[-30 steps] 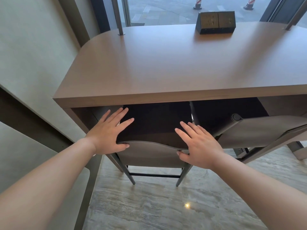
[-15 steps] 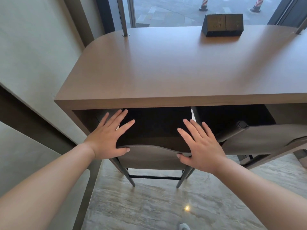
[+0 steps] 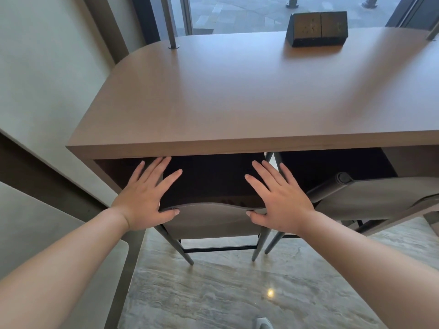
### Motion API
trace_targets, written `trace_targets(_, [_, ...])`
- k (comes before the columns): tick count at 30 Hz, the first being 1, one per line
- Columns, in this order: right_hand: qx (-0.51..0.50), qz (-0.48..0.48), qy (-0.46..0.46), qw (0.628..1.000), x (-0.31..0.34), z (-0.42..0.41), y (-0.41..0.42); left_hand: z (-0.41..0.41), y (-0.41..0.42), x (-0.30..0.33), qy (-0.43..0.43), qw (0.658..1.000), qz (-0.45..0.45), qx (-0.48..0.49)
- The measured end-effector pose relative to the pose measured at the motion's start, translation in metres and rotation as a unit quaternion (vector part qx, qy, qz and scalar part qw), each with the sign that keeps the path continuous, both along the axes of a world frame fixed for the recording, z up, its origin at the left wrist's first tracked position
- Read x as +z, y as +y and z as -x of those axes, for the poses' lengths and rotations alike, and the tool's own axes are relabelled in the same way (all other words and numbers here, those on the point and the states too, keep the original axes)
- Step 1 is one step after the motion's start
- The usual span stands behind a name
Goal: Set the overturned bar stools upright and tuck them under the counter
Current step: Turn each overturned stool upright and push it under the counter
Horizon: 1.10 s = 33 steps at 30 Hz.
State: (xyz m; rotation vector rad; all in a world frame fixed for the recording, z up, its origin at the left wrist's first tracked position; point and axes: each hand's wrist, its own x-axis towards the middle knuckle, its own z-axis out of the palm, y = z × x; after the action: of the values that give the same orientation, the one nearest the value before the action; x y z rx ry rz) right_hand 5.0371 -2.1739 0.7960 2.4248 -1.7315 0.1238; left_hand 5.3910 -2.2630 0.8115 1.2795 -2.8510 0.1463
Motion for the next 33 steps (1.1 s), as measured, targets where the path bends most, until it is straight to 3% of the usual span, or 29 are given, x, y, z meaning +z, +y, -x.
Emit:
trace_targets(9, [-0.023,-0.038,0.023,0.999,0.007,-0.003,0.003,0.019,0.022,0.006,-0.004,0.999,0.035,-0.031])
trace_targets(13, [-0.027,-0.047,-0.026,0.998,0.013,-0.002,0.032,0.055,0.062,-0.004,0.061,0.991,0.049,-0.104])
trace_targets(19, [-0.067,-0.016,-0.069,0.995,0.032,0.035,0.092,0.122,0.113,-0.003,0.177,0.973,0.066,-0.131])
trace_targets(28, [-0.094,0.013,-0.095,0.991,0.029,0.126,0.112,0.203,0.15,-0.001,0.198,0.972,0.111,-0.056])
trace_targets(33, [-0.052,0.0,-0.08,0.995,0.034,0.177,0.087,0.252,0.154,-0.012,0.181,0.976,0.121,0.025])
